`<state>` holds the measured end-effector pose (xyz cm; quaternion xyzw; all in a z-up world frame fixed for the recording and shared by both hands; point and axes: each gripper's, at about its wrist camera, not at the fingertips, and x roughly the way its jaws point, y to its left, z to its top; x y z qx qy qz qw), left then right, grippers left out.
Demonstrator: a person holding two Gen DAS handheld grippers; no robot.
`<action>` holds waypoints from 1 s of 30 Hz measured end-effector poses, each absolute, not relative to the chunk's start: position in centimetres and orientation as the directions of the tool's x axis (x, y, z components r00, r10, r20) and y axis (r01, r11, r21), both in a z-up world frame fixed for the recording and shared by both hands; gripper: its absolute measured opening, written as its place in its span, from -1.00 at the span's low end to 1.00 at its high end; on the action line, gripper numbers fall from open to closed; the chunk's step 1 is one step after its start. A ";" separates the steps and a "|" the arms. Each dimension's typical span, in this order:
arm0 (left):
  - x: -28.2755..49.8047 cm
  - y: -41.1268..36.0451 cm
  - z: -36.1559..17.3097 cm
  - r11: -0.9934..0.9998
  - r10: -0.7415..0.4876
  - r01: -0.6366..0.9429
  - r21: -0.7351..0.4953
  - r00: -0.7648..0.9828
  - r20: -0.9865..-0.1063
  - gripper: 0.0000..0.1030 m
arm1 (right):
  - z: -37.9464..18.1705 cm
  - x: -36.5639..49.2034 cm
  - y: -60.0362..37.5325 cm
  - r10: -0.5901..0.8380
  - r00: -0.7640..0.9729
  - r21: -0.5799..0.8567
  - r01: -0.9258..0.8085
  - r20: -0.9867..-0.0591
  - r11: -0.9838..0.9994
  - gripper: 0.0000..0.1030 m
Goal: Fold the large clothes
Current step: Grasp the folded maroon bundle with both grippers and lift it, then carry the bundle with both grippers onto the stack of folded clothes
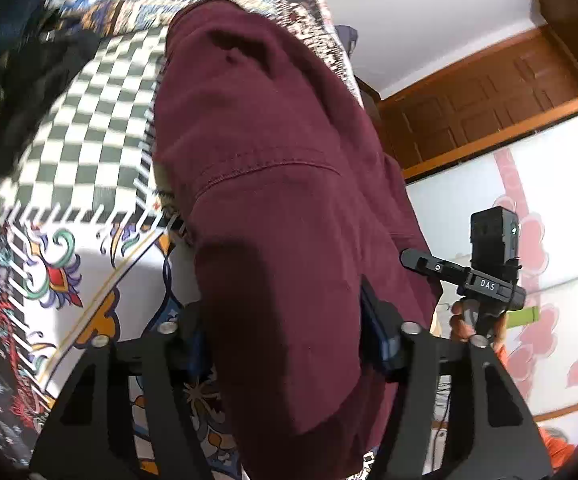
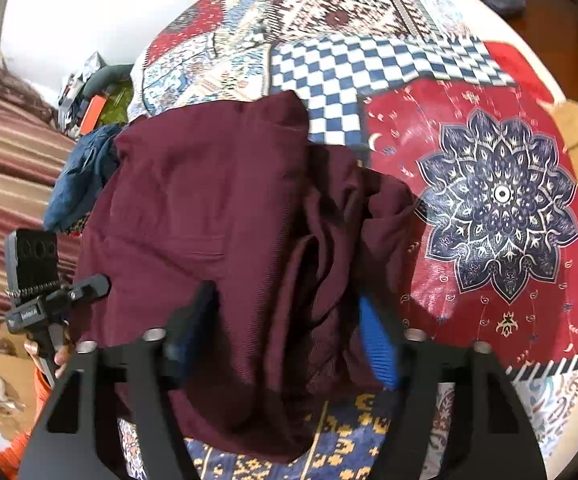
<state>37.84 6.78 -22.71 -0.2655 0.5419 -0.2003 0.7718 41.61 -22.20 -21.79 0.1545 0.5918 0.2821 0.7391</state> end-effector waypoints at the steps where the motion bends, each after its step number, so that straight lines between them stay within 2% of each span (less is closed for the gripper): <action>1: 37.9 6.7 -22.1 0.790 -0.585 0.034 -0.612 0.342 -0.736 0.04 | -21.6 41.6 -22.0 0.598 0.142 0.558 -0.240 -0.789 0.794 -0.09; 4: 38.5 6.2 -20.2 0.806 -0.566 0.060 -0.589 0.370 -0.737 -0.12 | -20.4 41.3 -21.4 0.611 0.150 0.565 -0.258 -0.778 0.783 -0.40; 8: 38.5 6.9 -17.2 0.813 -0.559 0.100 -0.574 0.410 -0.721 -0.20 | -18.1 41.1 -20.0 0.614 0.187 0.554 -0.291 -0.767 0.780 -0.48; 16: 37.2 10.9 -10.7 0.837 -0.523 0.153 -0.526 0.510 -0.683 -0.23 | -12.0 41.4 -16.2 0.641 0.276 0.534 -0.375 -0.716 0.758 -0.51; 22: 37.2 15.9 -3.7 0.872 -0.459 0.176 -0.457 0.620 -0.637 -0.23 | -6.6 42.6 -11.2 0.679 0.331 0.514 -0.464 -0.655 0.722 -0.51; 30: 37.9 25.3 0.8 0.915 -0.342 0.107 -0.388 0.714 -0.611 -0.23 | -2.6 45.8 -0.7 0.737 0.328 0.501 -0.567 -0.590 0.654 -0.51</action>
